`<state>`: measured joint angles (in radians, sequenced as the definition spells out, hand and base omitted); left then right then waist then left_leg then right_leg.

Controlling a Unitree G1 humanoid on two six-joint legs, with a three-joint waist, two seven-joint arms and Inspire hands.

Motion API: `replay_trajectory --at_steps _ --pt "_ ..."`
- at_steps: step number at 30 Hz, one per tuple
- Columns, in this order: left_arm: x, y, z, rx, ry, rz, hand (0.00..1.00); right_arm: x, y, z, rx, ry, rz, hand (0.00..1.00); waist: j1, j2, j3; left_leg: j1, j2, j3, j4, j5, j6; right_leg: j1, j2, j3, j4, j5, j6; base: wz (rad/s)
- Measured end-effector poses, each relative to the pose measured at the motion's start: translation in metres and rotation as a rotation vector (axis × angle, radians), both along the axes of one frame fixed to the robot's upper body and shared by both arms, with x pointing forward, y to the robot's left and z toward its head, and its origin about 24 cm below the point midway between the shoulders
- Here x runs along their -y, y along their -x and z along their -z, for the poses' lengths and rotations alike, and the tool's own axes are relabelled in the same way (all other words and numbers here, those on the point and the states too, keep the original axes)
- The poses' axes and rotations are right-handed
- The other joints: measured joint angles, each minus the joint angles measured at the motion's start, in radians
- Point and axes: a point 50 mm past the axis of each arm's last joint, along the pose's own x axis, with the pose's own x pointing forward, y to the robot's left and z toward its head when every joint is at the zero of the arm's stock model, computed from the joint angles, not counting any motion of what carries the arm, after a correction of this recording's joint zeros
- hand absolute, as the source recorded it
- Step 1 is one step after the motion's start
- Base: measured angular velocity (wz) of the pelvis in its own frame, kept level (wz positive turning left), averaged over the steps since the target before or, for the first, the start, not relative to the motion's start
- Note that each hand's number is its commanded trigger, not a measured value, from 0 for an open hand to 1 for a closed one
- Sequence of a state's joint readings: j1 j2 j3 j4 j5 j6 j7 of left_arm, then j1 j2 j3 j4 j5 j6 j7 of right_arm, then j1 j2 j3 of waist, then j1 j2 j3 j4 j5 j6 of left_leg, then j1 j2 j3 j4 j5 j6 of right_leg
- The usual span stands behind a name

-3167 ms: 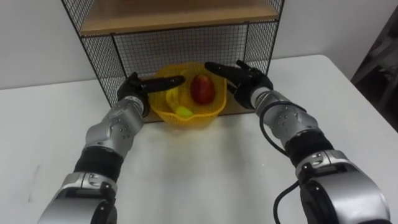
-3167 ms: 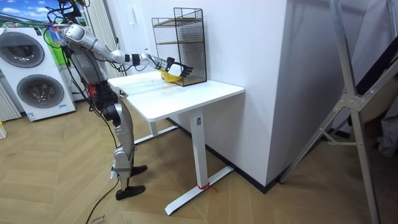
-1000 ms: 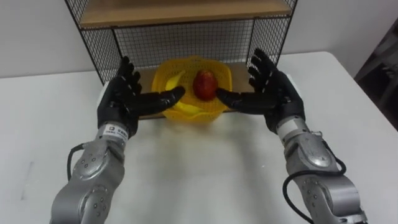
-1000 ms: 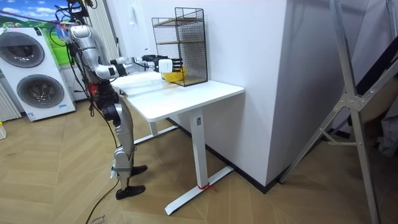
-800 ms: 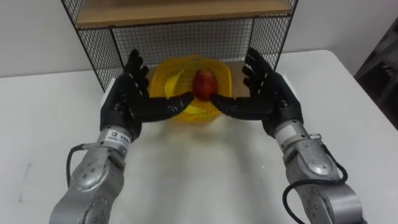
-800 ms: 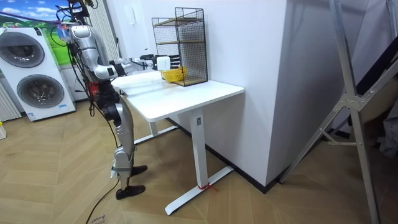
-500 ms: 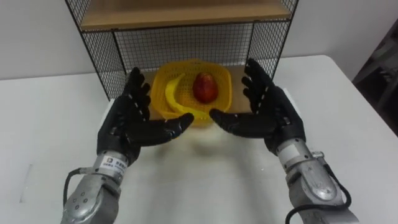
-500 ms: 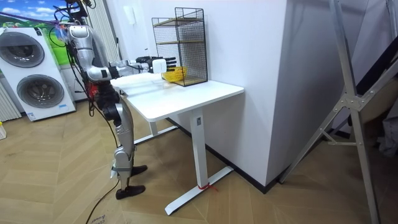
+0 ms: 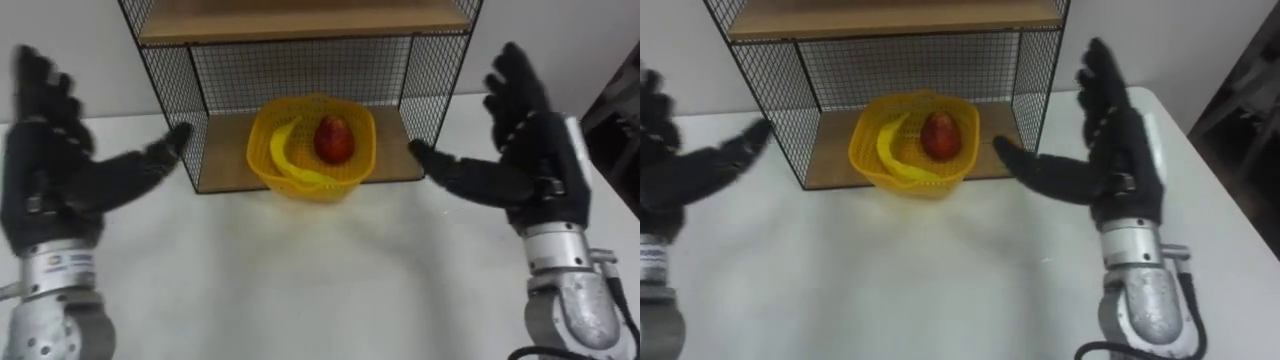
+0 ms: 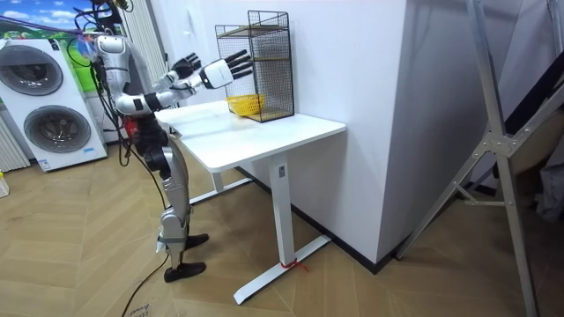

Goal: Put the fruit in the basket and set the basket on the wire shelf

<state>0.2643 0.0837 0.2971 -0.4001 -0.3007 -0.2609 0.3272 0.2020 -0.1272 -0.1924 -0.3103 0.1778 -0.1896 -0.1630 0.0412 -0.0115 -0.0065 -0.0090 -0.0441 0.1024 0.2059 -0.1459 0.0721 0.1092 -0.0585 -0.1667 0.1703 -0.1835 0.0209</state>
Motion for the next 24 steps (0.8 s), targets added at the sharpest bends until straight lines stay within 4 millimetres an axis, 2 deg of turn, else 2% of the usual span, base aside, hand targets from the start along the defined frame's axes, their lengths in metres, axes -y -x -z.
replay_trajectory --at_steps 4,7,15,18,20,22,23,24 --pt "-0.029 0.024 -0.018 0.103 -0.006 -0.271 0.00 0.033 0.017 -0.023 0.119 0.047 0.236 0.00 0.012 0.005 -0.0004 0.004 -0.002 -0.001 0.000 0.000 0.000 0.003 0.000 -0.003 -0.002 0.000 0.000 0.02" --pt "-0.045 0.044 -0.024 0.142 -0.033 -0.459 0.00 0.051 0.030 -0.042 0.208 0.082 0.374 0.00 0.016 0.011 -0.0002 0.005 -0.001 -0.001 -0.003 -0.001 -0.001 0.002 0.000 -0.001 -0.002 0.000 0.000 0.00" --pt "-0.075 0.086 -0.033 0.209 -0.020 -0.821 0.00 0.093 0.067 -0.066 0.352 0.084 0.700 0.00 0.026 0.012 0.0013 0.002 0.002 -0.001 -0.002 -0.002 -0.003 0.001 0.002 0.000 0.001 0.000 0.000 0.00" --pt "-0.088 0.106 -0.032 0.218 0.015 -0.943 0.00 0.110 0.088 -0.064 0.365 0.003 0.823 0.00 0.022 0.008 0.0037 -0.005 0.000 -0.002 0.001 -0.004 -0.004 -0.004 0.000 -0.001 0.001 -0.004 0.000 0.00" --pt "-0.101 0.119 -0.026 0.180 0.031 -1.022 0.00 0.128 0.099 -0.055 0.332 -0.042 0.913 0.00 0.022 0.008 0.0034 -0.007 -0.001 -0.002 0.002 -0.005 -0.004 -0.005 -0.002 0.000 0.000 -0.006 0.000 0.02" --pt "-0.121 0.138 -0.011 0.107 0.111 -1.107 0.00 0.161 0.119 -0.027 0.200 -0.141 1.087 0.00 0.016 0.005 0.0009 -0.016 -0.004 -0.009 0.016 -0.005 -0.001 -0.007 -0.004 -0.007 -0.001 -0.011 0.001 0.10" --pt "-0.125 0.142 -0.006 0.082 0.142 -1.127 0.00 0.168 0.126 -0.019 0.167 -0.176 1.131 0.00 0.019 0.010 0.0029 -0.017 -0.004 -0.009 0.017 -0.006 0.000 -0.007 -0.005 -0.006 0.001 -0.011 0.001 0.04" --pt "-0.132 0.153 0.007 0.035 0.224 -1.170 0.00 0.178 0.139 -0.001 0.106 -0.263 1.214 0.00 0.018 0.012 0.0013 -0.017 -0.005 -0.008 0.016 -0.006 0.000 -0.010 -0.006 -0.005 0.004 -0.012 0.002 0.00"
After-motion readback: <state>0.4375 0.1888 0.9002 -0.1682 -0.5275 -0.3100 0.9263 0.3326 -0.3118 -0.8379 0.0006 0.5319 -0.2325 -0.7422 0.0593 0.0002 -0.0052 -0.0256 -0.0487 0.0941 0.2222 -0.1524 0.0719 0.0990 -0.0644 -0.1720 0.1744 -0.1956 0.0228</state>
